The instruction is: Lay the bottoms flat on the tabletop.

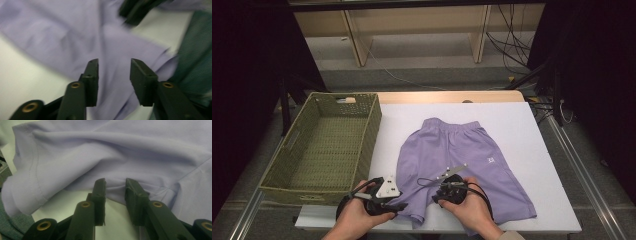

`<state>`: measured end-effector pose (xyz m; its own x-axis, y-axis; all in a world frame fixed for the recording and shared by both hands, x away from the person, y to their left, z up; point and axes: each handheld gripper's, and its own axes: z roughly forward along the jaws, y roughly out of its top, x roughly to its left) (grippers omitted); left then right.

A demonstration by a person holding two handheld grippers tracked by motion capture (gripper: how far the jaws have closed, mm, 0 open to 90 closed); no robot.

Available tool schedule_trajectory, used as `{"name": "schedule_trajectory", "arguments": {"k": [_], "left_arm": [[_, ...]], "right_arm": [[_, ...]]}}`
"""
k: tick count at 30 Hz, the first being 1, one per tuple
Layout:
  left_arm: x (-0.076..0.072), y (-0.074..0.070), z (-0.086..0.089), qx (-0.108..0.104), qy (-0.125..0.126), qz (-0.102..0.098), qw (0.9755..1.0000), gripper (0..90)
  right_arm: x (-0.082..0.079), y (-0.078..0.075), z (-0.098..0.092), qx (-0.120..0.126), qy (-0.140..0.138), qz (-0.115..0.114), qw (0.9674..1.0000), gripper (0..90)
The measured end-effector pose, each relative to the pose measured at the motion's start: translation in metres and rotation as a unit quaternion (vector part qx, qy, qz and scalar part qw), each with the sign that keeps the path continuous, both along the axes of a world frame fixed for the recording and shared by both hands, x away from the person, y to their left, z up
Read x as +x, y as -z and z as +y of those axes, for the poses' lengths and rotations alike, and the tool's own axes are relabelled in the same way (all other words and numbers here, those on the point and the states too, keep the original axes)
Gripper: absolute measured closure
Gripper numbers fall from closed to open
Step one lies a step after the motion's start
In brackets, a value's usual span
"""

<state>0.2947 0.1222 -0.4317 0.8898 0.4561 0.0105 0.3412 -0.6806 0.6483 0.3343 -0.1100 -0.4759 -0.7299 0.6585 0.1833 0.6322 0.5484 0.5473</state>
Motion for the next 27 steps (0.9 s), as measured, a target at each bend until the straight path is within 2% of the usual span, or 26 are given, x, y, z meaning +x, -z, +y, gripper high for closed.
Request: {"name": "schedule_trajectory", "arguments": {"k": [1,3,6,9,11,14,16,17,19,20,21,22,23,24,25,26,27], "left_arm": [[-0.001,-0.001,-0.007,-0.007,0.014,0.006,0.9999,55.1],[-0.003,0.001,-0.021,-0.003,0.043,0.017,0.9989,51.6],[-0.004,0.012,-0.039,0.023,0.074,0.021,0.9967,44.9],[-0.004,0.023,-0.047,0.041,0.076,0.027,0.9959,42.4],[-0.004,0.028,-0.049,0.053,0.072,0.022,0.9957,49.5],[-0.002,0.03,-0.046,0.057,0.042,0.026,0.9972,73.6],[0.0,0.027,-0.041,0.044,0.024,0.031,0.9982,86.2],[0.001,0.024,-0.038,0.041,0.018,0.028,0.9986,88.7],[0.004,0.02,-0.032,0.028,0.001,0.029,0.9992,89.4],[0.006,0.018,-0.027,0.022,-0.006,0.028,0.9993,89.5],[0.008,0.017,-0.023,0.019,-0.016,0.027,0.9993,89.6],[0.01,0.016,-0.018,0.017,-0.024,0.026,0.9992,89.6],[0.013,0.015,-0.013,0.014,-0.034,0.026,0.999,89.6],[0.016,0.014,-0.008,0.008,-0.045,0.03,0.9985,89.6],[0.019,0.014,-0.003,0.0,-0.055,0.033,0.9979,89.6],[0.022,0.013,0.001,-0.008,-0.066,0.036,0.9971,89.5],[0.024,0.013,0.005,-0.009,-0.075,0.037,0.9964,89.5]], "right_arm": [[0.0,0.0,0.001,-0.001,0.001,0.002,1.0,70.8],[0.0,-0.001,0.001,-0.006,-0.003,0.001,1.0,70.8],[0.001,-0.001,0.002,-0.008,-0.003,0.003,1.0,70.9],[-0.001,-0.001,0.003,-0.01,-0.001,0.001,1.0,71.0],[-0.001,-0.001,0.003,-0.015,-0.006,-0.003,0.9999,71.4],[-0.001,-0.001,0.003,-0.018,-0.005,-0.008,0.9998,74.2],[-0.001,0.0,0.003,-0.024,-0.008,-0.019,0.9995,77.2],[-0.003,-0.002,0.004,-0.021,0.001,-0.006,0.9998,78.3],[-0.002,0.001,0.004,-0.028,-0.007,-0.028,0.9992,81.3],[-0.002,0.001,0.004,-0.029,-0.007,-0.03,0.9991,82.2],[-0.003,-0.001,0.004,-0.025,0.002,-0.015,0.9996,83.5],[-0.003,-0.001,0.004,-0.028,0.002,-0.018,0.9994,85.2],[-0.002,0.001,0.002,-0.032,-0.006,-0.031,0.999,87.5],[-0.002,0.001,0.002,-0.034,-0.006,-0.032,0.9989,89.7],[-0.002,-0.001,0.002,-0.029,0.002,-0.018,0.9994,90.0],[-0.002,-0.001,0.001,-0.029,0.003,-0.017,0.9994,90.0],[-0.002,0.0,0.001,-0.033,-0.003,-0.028,0.999,90.0]]}}
